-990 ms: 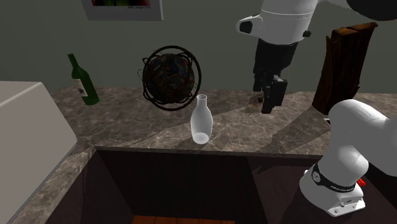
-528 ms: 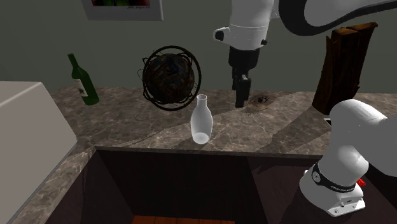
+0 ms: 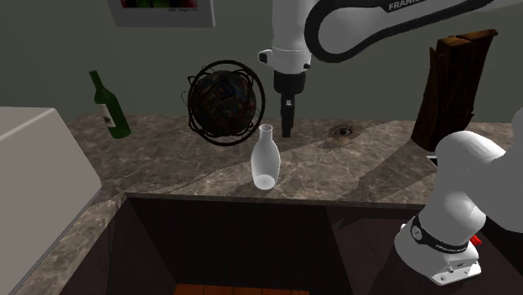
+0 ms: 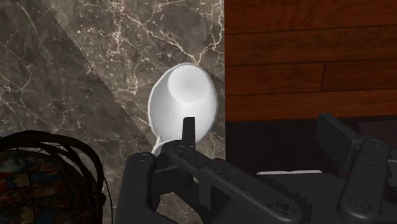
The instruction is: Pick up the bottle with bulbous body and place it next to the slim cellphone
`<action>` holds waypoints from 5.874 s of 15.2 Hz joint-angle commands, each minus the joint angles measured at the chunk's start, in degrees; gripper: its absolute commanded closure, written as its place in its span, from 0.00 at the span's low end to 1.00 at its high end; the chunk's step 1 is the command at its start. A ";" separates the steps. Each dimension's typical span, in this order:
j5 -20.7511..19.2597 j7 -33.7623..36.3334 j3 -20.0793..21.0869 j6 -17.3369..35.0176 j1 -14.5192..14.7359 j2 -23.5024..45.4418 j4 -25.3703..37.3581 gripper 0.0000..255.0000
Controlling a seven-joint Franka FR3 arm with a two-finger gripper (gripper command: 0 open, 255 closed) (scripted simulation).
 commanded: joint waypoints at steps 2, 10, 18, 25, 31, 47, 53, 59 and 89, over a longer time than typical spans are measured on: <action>1.44 -3.49 -2.85 2.89 -0.80 5.50 3.01 0.00; 4.91 -8.18 -5.87 8.69 -1.94 14.04 5.71 0.00; 5.26 -8.45 -6.00 11.41 -1.99 15.07 3.97 0.00; 5.25 -8.45 -6.00 11.40 -1.99 15.06 3.96 1.00; 5.26 -8.45 -6.00 11.41 -2.00 15.07 3.97 1.00; 4.35 -7.85 -5.49 -0.80 -1.79 11.93 13.20 1.00; 4.32 -7.87 -5.35 -5.39 -1.71 11.61 17.49 1.00; 4.44 -8.01 -5.27 -10.03 -1.64 11.77 22.29 1.00; 8.07 -11.01 -6.68 -36.21 -2.82 21.85 57.95 1.00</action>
